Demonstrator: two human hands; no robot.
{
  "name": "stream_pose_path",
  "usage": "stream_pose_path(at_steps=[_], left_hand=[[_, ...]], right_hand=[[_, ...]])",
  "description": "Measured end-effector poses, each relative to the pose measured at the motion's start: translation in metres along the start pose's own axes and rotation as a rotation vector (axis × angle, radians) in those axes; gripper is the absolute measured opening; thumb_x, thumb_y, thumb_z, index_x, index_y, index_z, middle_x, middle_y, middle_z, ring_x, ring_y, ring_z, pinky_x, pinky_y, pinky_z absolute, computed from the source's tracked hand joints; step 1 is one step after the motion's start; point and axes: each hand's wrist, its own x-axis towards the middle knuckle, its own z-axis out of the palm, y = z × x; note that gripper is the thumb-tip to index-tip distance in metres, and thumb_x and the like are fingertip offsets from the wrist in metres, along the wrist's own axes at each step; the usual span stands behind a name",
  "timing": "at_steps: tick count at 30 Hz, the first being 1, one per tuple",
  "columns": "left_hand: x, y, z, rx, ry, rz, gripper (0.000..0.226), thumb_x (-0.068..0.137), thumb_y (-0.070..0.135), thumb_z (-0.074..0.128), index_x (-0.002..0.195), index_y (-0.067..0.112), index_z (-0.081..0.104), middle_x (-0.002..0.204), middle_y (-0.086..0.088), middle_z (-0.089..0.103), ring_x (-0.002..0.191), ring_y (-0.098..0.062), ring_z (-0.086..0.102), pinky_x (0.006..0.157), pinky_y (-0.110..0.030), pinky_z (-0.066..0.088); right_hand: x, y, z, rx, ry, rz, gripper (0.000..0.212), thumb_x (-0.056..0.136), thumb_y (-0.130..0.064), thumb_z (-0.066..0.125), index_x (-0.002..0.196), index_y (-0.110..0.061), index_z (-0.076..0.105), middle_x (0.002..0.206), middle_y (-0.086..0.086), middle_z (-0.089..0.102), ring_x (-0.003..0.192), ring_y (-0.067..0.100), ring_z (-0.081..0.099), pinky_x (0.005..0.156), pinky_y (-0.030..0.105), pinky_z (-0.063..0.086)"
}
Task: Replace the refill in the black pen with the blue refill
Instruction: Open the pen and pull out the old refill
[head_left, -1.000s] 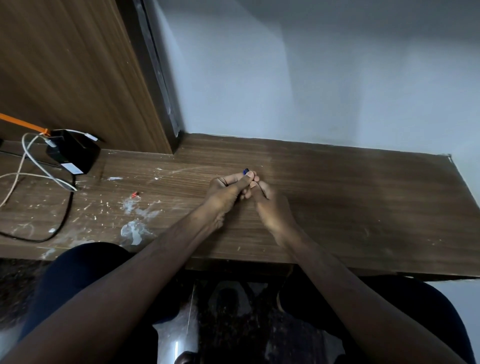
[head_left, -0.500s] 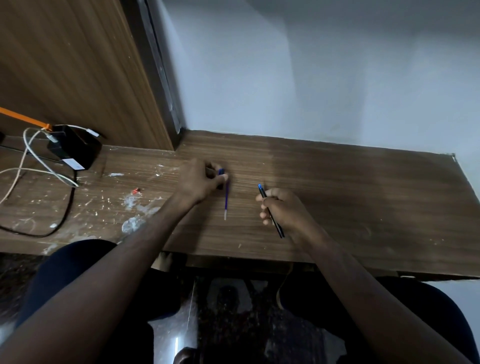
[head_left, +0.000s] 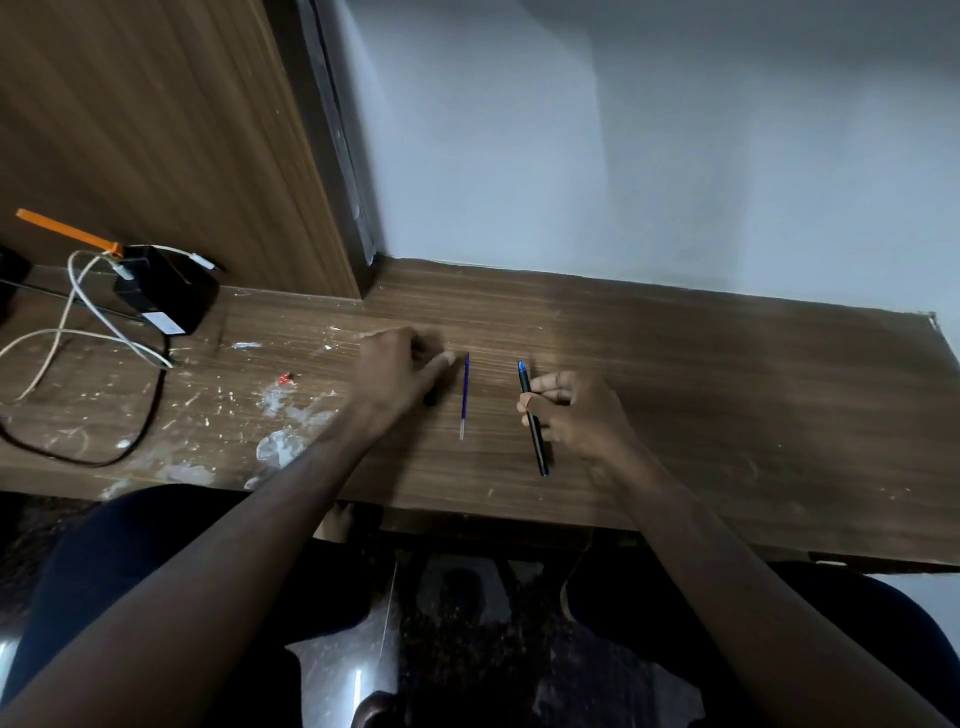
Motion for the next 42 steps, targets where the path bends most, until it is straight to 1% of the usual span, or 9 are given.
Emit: stream_pose_path(at_steps=[4,7,9,15,24,30,34,38,42], left_hand=[[-0.009,0.025,0.006,-0.560,-0.349,0.023,0.032,0.106,0.042,0.059,0.109,0.020,0.082,0.100,0.005,0.081,0.086,0.005,0.066,0.088,-0.031,0.050],[-0.021,0.038,0.024,-0.801,-0.527,0.046,0.028,0.110,0.027,0.055,0.123,0.017,0.078,0.108,-0.003,0.083,0.102,-0.011,0.073,0.095,-0.029,0.055],[-0.022,0.040,0.032,-0.902,-0.504,0.006,0.026,0.106,0.020,0.062,0.125,0.010,0.078,0.115,-0.012,0.082,0.110,-0.027,0.076,0.101,-0.041,0.057],[-0.019,0.036,0.035,-1.018,-0.426,-0.071,0.021,0.101,0.024,0.071,0.117,0.017,0.081,0.114,-0.002,0.083,0.110,-0.011,0.078,0.090,-0.023,0.060],[-0.027,0.045,0.043,-1.027,-0.264,-0.114,0.013,0.097,0.023,0.077,0.105,0.017,0.085,0.100,-0.003,0.085,0.089,-0.005,0.073,0.088,-0.024,0.056],[-0.026,0.045,0.040,-0.991,-0.286,-0.086,0.013,0.099,0.020,0.073,0.107,0.016,0.083,0.093,0.003,0.085,0.089,-0.009,0.074,0.091,-0.024,0.059],[-0.027,0.044,0.038,-0.984,-0.296,-0.104,0.019,0.098,0.023,0.074,0.112,0.013,0.083,0.103,-0.005,0.085,0.095,-0.012,0.075,0.096,-0.024,0.059],[-0.025,0.045,0.038,-1.010,-0.265,-0.105,0.024,0.099,0.019,0.072,0.117,0.004,0.080,0.111,-0.014,0.082,0.092,-0.012,0.070,0.088,-0.020,0.059],[-0.024,0.045,0.039,-1.024,-0.266,-0.130,0.024,0.099,0.018,0.072,0.117,0.004,0.079,0.105,-0.007,0.084,0.083,-0.005,0.068,0.084,-0.020,0.058]], right_hand=[[0.001,-0.007,0.003,0.227,-0.095,0.084,0.031,0.103,-0.012,0.069,0.132,-0.005,0.067,0.110,0.011,0.081,0.095,0.020,0.079,0.099,0.042,0.063],[0.001,-0.008,0.007,0.325,-0.162,0.114,0.031,0.104,-0.009,0.065,0.134,0.000,0.066,0.105,0.011,0.079,0.091,0.018,0.076,0.096,0.039,0.061],[0.002,-0.006,0.008,0.369,-0.177,0.129,0.031,0.104,-0.009,0.066,0.134,0.000,0.066,0.105,0.013,0.079,0.094,0.020,0.077,0.097,0.040,0.063],[0.002,0.000,0.000,0.218,-0.346,0.115,0.023,0.105,-0.013,0.065,0.124,-0.002,0.073,0.105,0.014,0.082,0.088,0.014,0.081,0.078,0.024,0.066],[0.008,0.004,0.002,-0.222,0.050,-0.121,0.038,0.061,-0.044,0.103,0.074,-0.018,0.078,0.059,-0.007,0.077,0.052,0.007,0.075,0.053,0.017,0.059],[0.014,0.003,-0.001,-0.153,-0.225,0.008,0.035,0.093,-0.064,0.064,0.088,-0.035,0.083,0.118,0.019,0.079,0.118,0.037,0.073,0.110,0.060,0.054],[0.014,0.008,-0.001,-0.181,-0.089,-0.028,0.007,0.087,-0.044,0.084,0.085,-0.038,0.084,0.101,-0.006,0.083,0.101,0.013,0.076,0.098,0.039,0.061],[0.015,0.005,0.003,-0.095,-0.093,0.022,0.046,0.082,-0.051,0.087,0.117,-0.022,0.078,0.112,0.000,0.080,0.105,0.015,0.076,0.098,0.043,0.064],[0.011,0.003,0.006,-0.177,-0.215,0.021,0.032,0.098,-0.050,0.069,0.118,-0.028,0.081,0.120,0.013,0.079,0.115,0.030,0.074,0.101,0.049,0.062]])
